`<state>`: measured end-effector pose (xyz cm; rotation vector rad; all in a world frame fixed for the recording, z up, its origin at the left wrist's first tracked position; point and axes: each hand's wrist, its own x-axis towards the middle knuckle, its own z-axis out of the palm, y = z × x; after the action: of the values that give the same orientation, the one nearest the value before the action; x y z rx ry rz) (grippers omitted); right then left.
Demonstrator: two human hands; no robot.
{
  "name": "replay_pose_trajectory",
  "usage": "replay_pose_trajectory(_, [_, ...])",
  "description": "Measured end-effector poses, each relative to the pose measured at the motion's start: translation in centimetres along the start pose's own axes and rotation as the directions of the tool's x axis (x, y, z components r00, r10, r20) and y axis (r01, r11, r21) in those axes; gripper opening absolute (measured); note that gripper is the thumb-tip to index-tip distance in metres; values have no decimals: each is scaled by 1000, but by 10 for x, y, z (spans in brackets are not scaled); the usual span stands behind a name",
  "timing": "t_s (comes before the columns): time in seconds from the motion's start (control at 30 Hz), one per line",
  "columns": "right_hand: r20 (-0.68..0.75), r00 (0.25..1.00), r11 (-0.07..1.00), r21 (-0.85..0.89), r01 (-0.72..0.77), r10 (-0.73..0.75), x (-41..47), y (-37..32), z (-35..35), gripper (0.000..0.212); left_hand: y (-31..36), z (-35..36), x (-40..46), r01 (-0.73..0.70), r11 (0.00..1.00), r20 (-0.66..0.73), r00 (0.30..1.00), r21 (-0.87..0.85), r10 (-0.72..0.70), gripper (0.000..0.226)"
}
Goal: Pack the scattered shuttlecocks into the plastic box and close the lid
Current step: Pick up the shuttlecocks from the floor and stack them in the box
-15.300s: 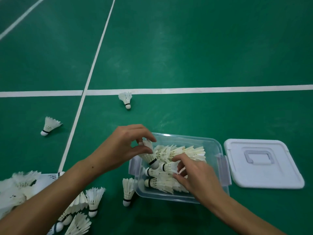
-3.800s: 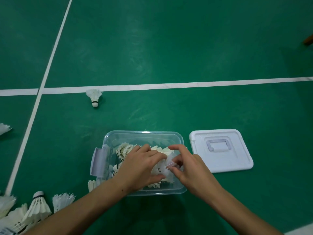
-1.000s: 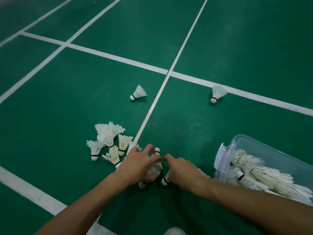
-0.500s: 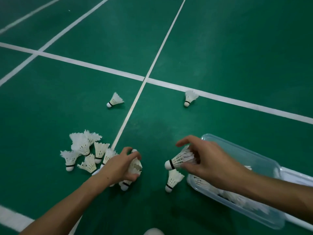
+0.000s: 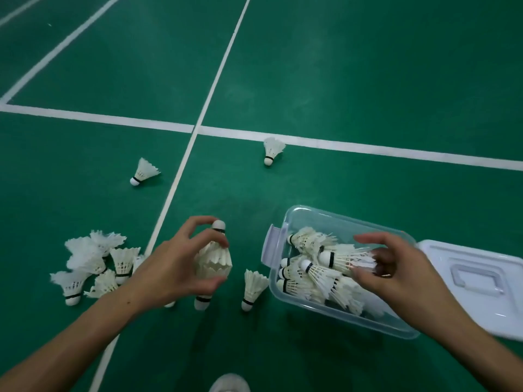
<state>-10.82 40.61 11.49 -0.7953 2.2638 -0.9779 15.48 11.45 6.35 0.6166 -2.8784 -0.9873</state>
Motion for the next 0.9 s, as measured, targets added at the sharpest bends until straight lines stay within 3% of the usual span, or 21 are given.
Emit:
replay_pose_trajectory(0.2, [132,991,999,-46,-17,23,5,9,44,53,56,-5,23,-181,979,-3,983,94,182,54])
replay_pose_trajectory(0.33, [211,976,986,-165,-18,54,17,5,65,58,71,3,31,-206,974,-18,978,91,209,54])
replay_pose_trajectory(0.67, [343,923,959,-269,-83,176,33,13,79,74,81,13,40,-229,970,5,973,80,229,53])
replay_pose_trajectory(0.8, [479,853,974,-179,-138,209,41,13,63,90,82,15,42,-222,974,16,975,38,222,52])
replay_pose_trajectory(0.9, [492,856,987,-51,-153,158,40,22,49,90,82,16,42,-219,975,21,975,-29,219,53])
